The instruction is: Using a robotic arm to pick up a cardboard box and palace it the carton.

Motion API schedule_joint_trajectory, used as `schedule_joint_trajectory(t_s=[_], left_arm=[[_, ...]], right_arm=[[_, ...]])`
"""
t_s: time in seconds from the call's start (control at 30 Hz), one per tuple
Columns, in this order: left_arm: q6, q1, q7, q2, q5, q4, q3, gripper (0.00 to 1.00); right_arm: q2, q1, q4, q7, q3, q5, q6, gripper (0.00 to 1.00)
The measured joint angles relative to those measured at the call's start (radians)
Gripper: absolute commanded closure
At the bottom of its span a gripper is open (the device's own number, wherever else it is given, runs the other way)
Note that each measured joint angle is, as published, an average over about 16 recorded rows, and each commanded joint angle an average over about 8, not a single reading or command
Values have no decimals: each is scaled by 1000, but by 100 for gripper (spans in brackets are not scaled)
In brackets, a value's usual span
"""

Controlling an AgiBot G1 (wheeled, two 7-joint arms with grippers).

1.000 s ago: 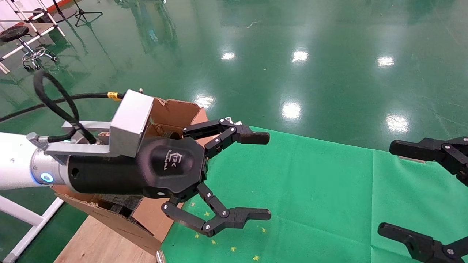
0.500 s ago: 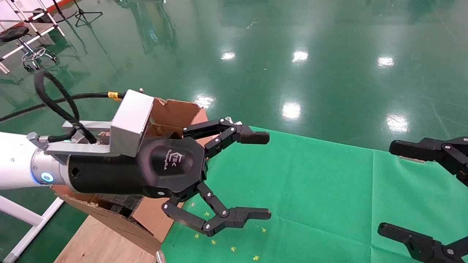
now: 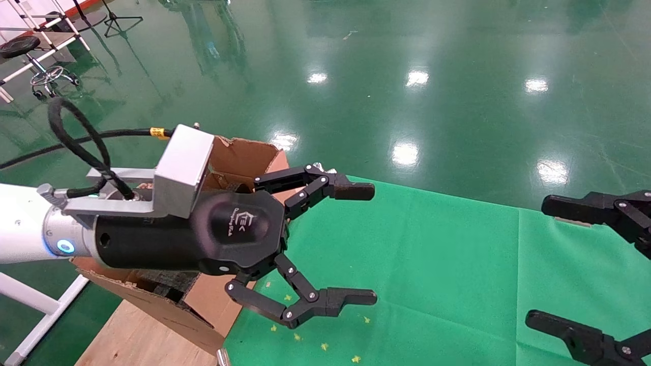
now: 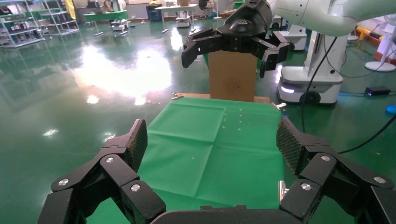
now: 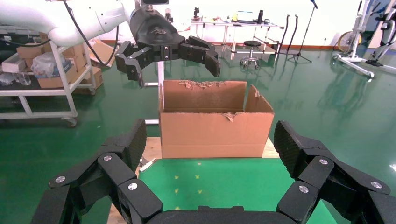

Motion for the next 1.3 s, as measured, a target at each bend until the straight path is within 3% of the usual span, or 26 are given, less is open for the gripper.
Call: schedule_joint_trajectory(t_s=[1.3], left_arm=[[0, 0, 0, 0, 0, 0, 0, 0]], right_arm=[[0, 0, 0, 0, 0, 0, 0, 0]])
